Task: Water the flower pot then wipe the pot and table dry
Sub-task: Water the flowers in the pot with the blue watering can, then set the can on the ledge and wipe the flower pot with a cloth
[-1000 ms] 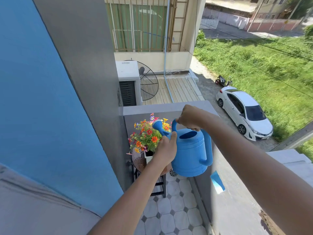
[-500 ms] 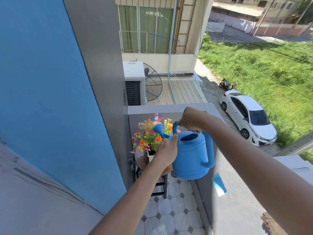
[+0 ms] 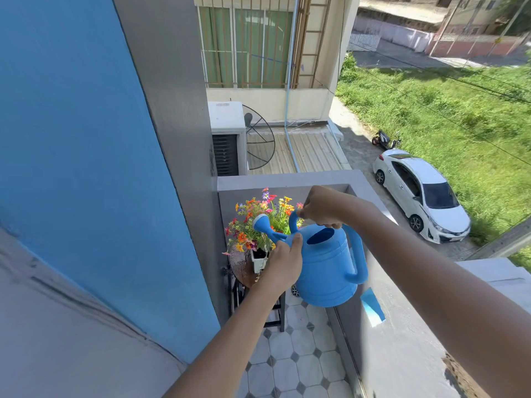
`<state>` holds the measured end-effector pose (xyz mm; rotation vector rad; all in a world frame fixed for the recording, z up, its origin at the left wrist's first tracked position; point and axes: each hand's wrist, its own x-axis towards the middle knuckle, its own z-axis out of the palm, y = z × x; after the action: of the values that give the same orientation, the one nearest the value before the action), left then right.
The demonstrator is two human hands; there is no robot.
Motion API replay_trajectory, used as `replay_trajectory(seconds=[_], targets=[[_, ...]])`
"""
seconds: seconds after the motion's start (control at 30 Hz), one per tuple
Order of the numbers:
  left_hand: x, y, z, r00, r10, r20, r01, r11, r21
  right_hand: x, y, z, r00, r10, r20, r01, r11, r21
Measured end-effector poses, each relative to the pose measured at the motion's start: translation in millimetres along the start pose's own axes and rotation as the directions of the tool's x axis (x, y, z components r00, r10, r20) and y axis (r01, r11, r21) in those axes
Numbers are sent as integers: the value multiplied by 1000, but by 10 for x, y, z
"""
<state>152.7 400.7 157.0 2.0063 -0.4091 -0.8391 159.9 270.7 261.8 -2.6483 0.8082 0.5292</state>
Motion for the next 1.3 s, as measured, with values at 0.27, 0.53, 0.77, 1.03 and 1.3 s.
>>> replay_trajectory(seconds=[0.27,0.53,0.77,1.03,1.3], targets=[[127,130,41,999,41,-7,-41,999,-13,9,133,-89,992,108,-63,-103,991,87],[332,221,300,992,121,45,-120,993,-20,-12,454,-133,982,162,-99,-154,985,81],[474,171,430,995,87,48,-88,996,23,-56,802,97,985,144,-98,-98,924,369],[744,62,749,984,177,2,-176,977,119,-5,1236,662,982,166,-92,-29,612,791],[1114,297,1427,972,194,130,-205,976,77,-27,1761,881,902,431,-1,41,-85,996]])
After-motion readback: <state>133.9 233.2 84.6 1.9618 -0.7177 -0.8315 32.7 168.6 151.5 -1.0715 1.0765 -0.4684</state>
